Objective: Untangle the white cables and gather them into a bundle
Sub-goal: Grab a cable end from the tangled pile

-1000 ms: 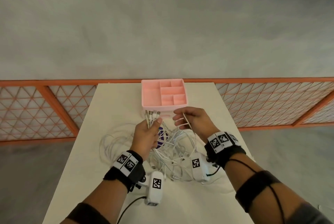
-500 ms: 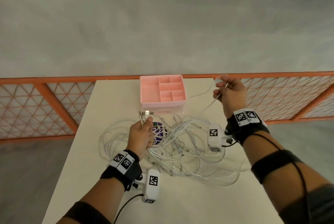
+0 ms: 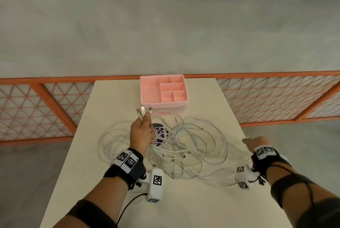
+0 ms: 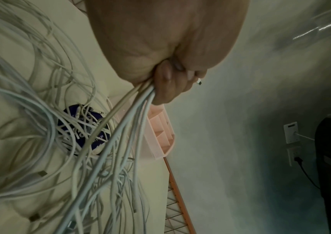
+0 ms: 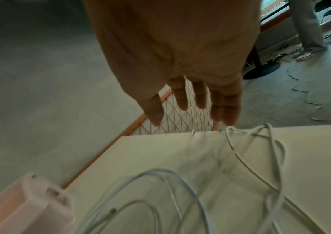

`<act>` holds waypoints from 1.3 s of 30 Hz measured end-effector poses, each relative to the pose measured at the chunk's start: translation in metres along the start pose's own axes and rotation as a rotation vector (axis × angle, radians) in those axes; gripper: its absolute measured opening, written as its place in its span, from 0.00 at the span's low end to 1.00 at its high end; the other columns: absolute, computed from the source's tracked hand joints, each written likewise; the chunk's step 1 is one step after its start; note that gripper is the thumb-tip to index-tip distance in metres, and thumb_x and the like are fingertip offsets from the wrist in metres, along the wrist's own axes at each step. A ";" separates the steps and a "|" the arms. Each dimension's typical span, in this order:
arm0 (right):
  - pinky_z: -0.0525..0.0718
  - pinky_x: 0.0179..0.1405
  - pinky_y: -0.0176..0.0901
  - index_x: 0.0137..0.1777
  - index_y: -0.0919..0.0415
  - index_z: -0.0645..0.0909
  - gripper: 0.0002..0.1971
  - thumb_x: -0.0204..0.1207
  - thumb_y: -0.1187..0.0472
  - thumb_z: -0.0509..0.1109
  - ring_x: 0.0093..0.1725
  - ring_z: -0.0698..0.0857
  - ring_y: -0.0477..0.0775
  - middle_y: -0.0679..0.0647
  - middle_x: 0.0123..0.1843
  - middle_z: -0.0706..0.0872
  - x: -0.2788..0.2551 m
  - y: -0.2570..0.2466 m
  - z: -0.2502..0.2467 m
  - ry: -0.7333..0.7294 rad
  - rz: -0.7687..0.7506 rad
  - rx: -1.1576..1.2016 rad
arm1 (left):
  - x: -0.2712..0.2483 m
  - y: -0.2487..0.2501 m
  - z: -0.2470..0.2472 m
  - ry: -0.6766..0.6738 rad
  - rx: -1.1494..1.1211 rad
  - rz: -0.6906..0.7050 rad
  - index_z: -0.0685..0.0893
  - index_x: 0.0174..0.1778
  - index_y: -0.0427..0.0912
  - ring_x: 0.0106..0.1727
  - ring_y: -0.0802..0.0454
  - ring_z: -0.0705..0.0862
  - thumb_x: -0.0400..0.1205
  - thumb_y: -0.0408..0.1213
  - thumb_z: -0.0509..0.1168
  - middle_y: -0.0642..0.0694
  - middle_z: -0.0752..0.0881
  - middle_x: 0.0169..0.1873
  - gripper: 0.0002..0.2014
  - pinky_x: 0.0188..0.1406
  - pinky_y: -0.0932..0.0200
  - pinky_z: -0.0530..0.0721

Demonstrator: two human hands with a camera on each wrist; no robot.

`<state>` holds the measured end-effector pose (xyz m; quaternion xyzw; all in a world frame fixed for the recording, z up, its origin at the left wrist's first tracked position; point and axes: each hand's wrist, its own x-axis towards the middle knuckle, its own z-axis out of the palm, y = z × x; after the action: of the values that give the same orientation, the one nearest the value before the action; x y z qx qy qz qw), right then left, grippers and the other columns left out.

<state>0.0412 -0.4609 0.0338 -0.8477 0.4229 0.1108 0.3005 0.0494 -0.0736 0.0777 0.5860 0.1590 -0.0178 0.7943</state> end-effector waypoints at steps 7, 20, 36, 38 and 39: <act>0.81 0.60 0.40 0.64 0.54 0.84 0.24 0.72 0.44 0.78 0.58 0.87 0.48 0.49 0.56 0.89 -0.113 -0.084 0.046 -0.298 -0.760 0.269 | 0.004 0.004 0.016 -0.021 -0.057 0.013 0.68 0.33 0.46 0.20 0.56 0.59 0.89 0.49 0.60 0.51 0.65 0.23 0.20 0.19 0.65 0.56; 0.73 0.39 0.46 0.28 0.51 0.70 0.25 0.83 0.37 0.58 0.36 0.79 0.54 0.48 0.30 0.77 -0.113 -0.075 0.105 -0.317 -0.874 -0.347 | 0.034 0.061 -0.018 0.166 -0.372 0.185 0.71 0.33 0.47 0.20 0.57 0.61 0.90 0.50 0.58 0.52 0.66 0.23 0.20 0.17 0.66 0.62; 0.84 0.43 0.46 0.38 0.51 0.81 0.18 0.85 0.45 0.59 0.39 0.86 0.55 0.50 0.36 0.85 -0.008 0.051 0.004 0.075 -0.375 -0.590 | 0.032 0.008 -0.003 0.130 -0.199 -0.031 0.68 0.32 0.47 0.19 0.57 0.58 0.91 0.48 0.57 0.51 0.62 0.23 0.20 0.16 0.66 0.57; 0.83 0.45 0.44 0.45 0.52 0.84 0.16 0.86 0.47 0.59 0.40 0.85 0.56 0.51 0.39 0.86 -0.003 0.055 -0.004 0.117 -0.322 -0.634 | 0.024 -0.005 -0.002 0.028 -0.143 -0.132 0.69 0.33 0.46 0.18 0.57 0.58 0.91 0.47 0.58 0.51 0.63 0.23 0.19 0.15 0.66 0.57; 0.81 0.45 0.44 0.47 0.53 0.84 0.16 0.85 0.47 0.59 0.42 0.85 0.58 0.52 0.42 0.87 0.000 0.058 -0.005 0.123 -0.299 -0.670 | 0.020 -0.012 -0.002 -0.033 -0.103 -0.179 0.70 0.34 0.46 0.19 0.57 0.59 0.90 0.48 0.59 0.52 0.64 0.22 0.19 0.15 0.65 0.57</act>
<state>-0.0049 -0.4911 0.0138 -0.9565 0.2520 0.1470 -0.0067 0.0655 -0.0717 0.0608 0.5274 0.1983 -0.0900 0.8213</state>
